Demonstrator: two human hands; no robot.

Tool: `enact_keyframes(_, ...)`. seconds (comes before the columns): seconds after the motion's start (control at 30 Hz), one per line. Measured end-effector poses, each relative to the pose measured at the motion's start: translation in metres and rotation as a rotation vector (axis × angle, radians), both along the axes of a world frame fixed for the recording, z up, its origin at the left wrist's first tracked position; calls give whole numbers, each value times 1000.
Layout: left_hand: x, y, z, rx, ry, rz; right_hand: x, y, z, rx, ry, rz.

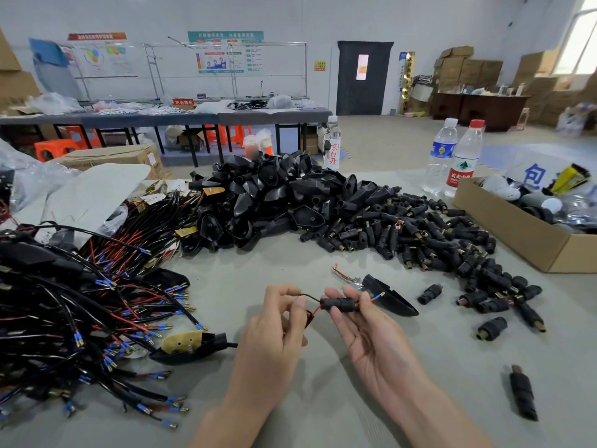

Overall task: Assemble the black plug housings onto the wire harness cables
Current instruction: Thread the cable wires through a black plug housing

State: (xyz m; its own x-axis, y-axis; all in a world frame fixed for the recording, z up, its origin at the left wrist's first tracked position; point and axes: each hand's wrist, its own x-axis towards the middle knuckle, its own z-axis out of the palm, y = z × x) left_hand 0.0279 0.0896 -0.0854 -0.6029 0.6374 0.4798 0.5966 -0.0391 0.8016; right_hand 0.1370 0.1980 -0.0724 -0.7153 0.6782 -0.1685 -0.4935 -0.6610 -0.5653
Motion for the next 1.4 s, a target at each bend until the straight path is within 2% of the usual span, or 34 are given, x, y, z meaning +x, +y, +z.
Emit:
enact_keyframes(0.47, -2, 3, 1, -28, -15, -91, -2, -3, 0, -78, 42, 13)
enact_keyframes(0.63, -3, 3, 1, -36, -38, -82, -2, -1, 1, 23, -12, 11)
enact_keyframes(0.8, -2, 3, 2, -54, 6, -28, -3, 0, 2, 95, -15, -17)
enact_keyframes(0.93, 5, 3, 2, -37, 110, 61, -2, 1, -1, 48, 17, -10)
enact_keyframes(1.03, 10, 3, 4, -25, 113, 146, -2, 4, -2, 17, 30, -12)
enact_keyframes(1.4, 13, 1, 3, -120, 166, 16, -1, 5, 0, 3, 42, -2)
